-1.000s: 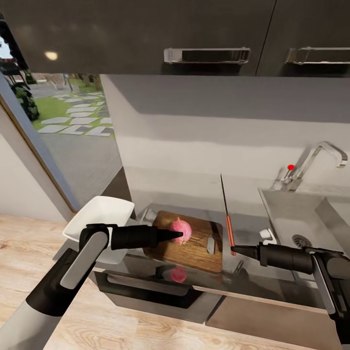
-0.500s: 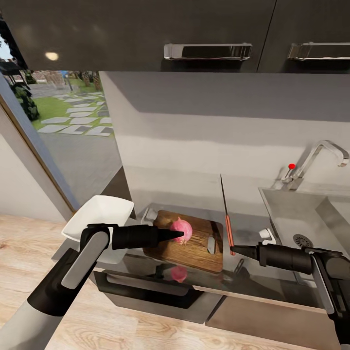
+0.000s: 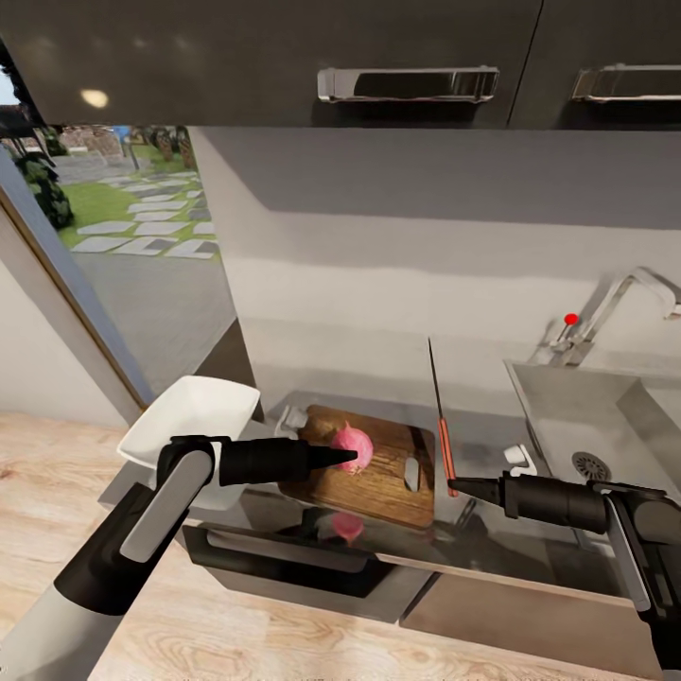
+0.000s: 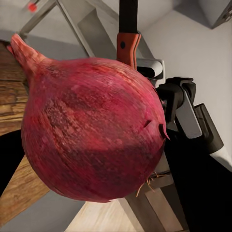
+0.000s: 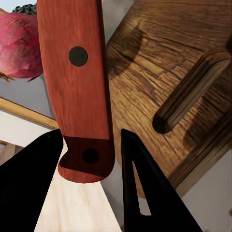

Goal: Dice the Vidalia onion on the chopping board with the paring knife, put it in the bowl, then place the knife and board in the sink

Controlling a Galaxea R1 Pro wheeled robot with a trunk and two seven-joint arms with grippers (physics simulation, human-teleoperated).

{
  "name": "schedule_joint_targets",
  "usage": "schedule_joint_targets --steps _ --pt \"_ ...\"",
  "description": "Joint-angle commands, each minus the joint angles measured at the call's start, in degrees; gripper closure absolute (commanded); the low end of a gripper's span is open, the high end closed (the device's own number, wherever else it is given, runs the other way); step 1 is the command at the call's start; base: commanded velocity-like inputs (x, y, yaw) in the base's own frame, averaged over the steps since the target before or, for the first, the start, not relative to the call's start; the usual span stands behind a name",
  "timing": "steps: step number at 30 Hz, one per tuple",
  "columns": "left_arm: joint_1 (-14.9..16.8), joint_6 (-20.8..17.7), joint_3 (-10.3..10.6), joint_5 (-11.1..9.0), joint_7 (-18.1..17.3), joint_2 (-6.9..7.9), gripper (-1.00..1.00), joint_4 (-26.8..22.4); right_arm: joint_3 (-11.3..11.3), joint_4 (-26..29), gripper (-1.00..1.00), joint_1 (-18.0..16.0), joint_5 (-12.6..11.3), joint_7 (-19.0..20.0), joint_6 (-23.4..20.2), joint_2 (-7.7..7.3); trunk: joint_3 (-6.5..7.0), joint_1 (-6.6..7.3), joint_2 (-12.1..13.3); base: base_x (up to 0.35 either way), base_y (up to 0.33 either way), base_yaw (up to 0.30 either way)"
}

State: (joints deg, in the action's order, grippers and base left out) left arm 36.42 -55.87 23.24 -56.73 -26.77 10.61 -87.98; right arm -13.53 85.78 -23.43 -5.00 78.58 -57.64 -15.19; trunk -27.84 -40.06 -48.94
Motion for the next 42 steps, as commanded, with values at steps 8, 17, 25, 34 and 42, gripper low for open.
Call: schedule_joint_targets --steps 8,17,25,34,42 --pt "0.05 -0.04 0.04 0.12 -0.26 -1.15 1.0 0.0 -0.01 0.0 1.0 -0.03 -0.18 0.08 -0.45 -0.01 -0.79 0.0 -0.05 0.0 0.0 0.0" --pt "0.05 1.93 0.17 0.09 -0.36 -4.21 1.0 0.08 -0.01 0.0 1.0 -0.03 -0.18 0.08 -0.45 -0.01 -1.33 0.0 -0.05 0.0 0.0 0.0" --pt "0.05 3.24 0.33 0.04 -0.32 -4.42 1.0 0.09 -0.01 0.0 1.0 -0.03 -0.18 0.08 -0.45 -0.01 -1.35 0.0 -0.05 0.0 0.0 0.0" --pt "0.05 3.5 0.33 0.08 -0.31 -4.47 1.0 0.09 -0.01 0.0 1.0 -0.03 -0.18 0.08 -0.45 -0.01 -1.35 0.0 -0.05 0.0 0.0 0.0" --pt "0.05 5.37 0.0 0.26 -0.22 -4.32 1.0 0.16 -0.01 0.0 1.0 -0.03 -0.18 0.08 -0.45 -0.01 -1.35 0.0 -0.05 0.0 0.0 0.0"
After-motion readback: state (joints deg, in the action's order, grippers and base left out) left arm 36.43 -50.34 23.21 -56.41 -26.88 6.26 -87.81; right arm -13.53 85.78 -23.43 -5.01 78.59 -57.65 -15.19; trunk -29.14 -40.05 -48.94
